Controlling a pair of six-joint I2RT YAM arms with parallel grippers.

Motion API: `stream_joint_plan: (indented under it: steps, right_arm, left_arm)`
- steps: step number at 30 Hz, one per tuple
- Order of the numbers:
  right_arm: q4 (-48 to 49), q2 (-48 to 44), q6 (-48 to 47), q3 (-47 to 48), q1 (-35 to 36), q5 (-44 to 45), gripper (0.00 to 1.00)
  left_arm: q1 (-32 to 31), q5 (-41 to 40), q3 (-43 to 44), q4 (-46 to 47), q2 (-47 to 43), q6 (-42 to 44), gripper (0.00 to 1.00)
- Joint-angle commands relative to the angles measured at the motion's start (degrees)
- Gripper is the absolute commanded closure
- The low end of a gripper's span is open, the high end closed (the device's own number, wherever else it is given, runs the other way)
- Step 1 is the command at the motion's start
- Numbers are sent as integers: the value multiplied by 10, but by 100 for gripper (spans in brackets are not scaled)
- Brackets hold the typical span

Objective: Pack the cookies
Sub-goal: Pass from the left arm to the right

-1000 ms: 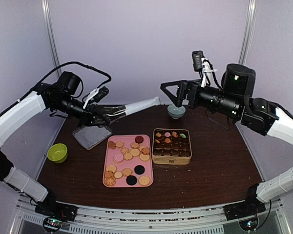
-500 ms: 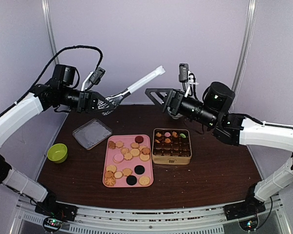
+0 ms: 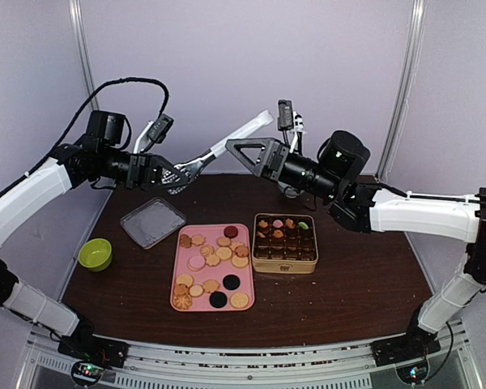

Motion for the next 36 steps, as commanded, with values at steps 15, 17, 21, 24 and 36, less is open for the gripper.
stream_joint_plan:
  steps: [15, 17, 21, 24, 36]
  right_arm:
    - [26, -8, 27, -22, -25, 0, 19]
    - [27, -2, 27, -13, -25, -2, 19]
    - [71, 7, 48, -9, -24, -18, 21]
    - [87, 15, 58, -5, -22, -29, 23]
    - [115, 68, 108, 51, -21, -60, 42]
  left_arm:
    - [-3, 33, 0, 15, -20, 35, 100]
    - [-3, 32, 1, 15, -19, 36, 100]
    - [-2, 31, -2, 14, -19, 38, 100]
    - [-3, 32, -3, 13, -17, 38, 100]
    - [-3, 37, -5, 2, -13, 53, 100]
